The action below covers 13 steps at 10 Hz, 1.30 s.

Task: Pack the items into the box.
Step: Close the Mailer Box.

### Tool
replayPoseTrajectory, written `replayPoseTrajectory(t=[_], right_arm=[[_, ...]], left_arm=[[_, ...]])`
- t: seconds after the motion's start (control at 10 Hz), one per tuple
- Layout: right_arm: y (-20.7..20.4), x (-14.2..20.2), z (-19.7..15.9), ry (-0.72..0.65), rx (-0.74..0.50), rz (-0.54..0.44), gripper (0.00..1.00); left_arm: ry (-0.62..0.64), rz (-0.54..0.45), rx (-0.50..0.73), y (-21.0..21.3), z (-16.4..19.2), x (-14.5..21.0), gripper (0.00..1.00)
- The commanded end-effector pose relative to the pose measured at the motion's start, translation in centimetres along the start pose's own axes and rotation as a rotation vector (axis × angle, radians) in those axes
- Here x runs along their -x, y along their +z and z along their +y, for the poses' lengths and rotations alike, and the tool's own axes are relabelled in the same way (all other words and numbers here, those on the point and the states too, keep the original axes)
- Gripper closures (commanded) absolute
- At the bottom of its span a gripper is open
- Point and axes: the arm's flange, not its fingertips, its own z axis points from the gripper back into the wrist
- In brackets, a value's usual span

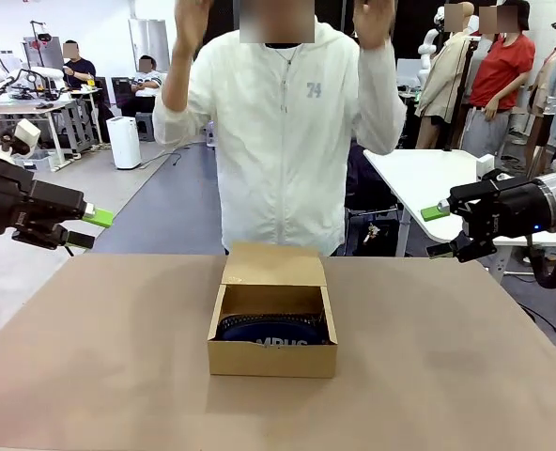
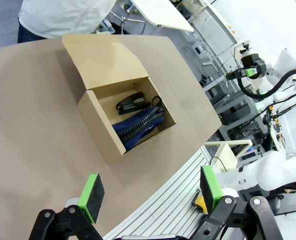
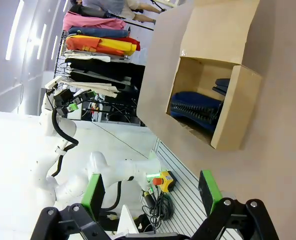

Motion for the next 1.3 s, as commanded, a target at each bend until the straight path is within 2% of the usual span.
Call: replayPoseTrajectory(t=[0.0, 0.9, 1.0, 1.1, 1.2], right_arm=[[0.3, -0.2, 0.3, -0.006, -0.003, 0.015, 0.00], [0.0, 0.0, 0.0, 0.000, -0.001, 0.001, 0.00], [-1.9, -1.6, 0.7, -0.002, 0.064, 0.043, 0.00], [-3.6, -4.4, 0.1, -0.024, 0.197, 0.056, 0.00], [-5.7, -6.7, -0.4, -0.019, 0.294, 0.085, 0.00]], left_arm=[[-0.011, -0.003, 0.010, -0.1, 0.1, 0.2, 0.00], [-0.011, -0.003, 0.010, -0.1, 0.1, 0.2, 0.00], [0.000, 0.000, 0.000, 0.0, 0.0, 0.0, 0.00], [0.027, 0.021, -0.059, -1.9, 1.0, -1.0, 0.00], [0.142, 0.028, -0.182, -4.8, 3.6, -2.8, 0.00]])
